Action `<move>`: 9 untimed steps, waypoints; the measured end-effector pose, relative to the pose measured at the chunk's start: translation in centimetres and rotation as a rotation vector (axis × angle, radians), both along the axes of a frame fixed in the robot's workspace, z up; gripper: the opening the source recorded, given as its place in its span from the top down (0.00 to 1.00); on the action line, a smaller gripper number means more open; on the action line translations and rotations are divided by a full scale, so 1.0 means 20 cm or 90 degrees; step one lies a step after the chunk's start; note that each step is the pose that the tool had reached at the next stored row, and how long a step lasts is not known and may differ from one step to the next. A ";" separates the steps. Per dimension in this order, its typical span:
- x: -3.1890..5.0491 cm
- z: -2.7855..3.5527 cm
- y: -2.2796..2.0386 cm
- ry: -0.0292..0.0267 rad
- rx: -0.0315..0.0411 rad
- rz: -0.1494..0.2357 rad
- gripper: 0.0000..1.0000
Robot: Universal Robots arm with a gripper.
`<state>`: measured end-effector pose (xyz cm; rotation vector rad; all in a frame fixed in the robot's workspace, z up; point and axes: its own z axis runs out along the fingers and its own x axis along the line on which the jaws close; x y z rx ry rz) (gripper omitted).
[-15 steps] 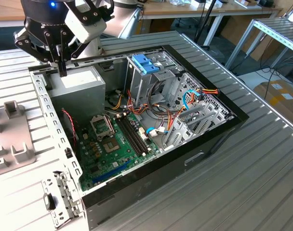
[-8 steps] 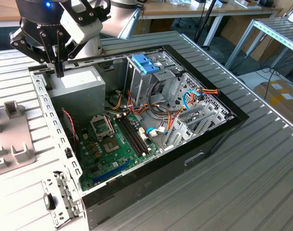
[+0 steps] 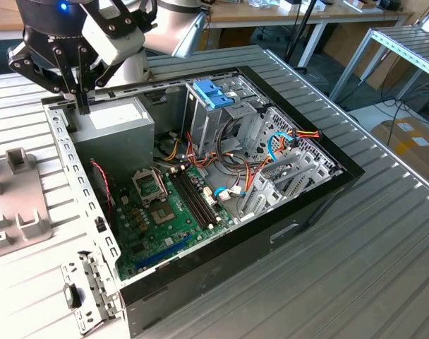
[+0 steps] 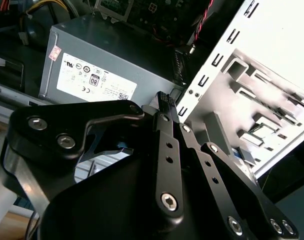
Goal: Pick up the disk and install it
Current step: 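Reach for the disk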
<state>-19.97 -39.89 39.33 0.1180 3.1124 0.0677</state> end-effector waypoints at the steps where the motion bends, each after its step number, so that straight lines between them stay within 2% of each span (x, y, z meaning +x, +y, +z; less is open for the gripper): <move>1: -0.002 0.000 0.000 0.0000 0.0000 0.000 0.89; 9: -0.027 0.000 0.000 0.0000 0.0000 0.000 0.89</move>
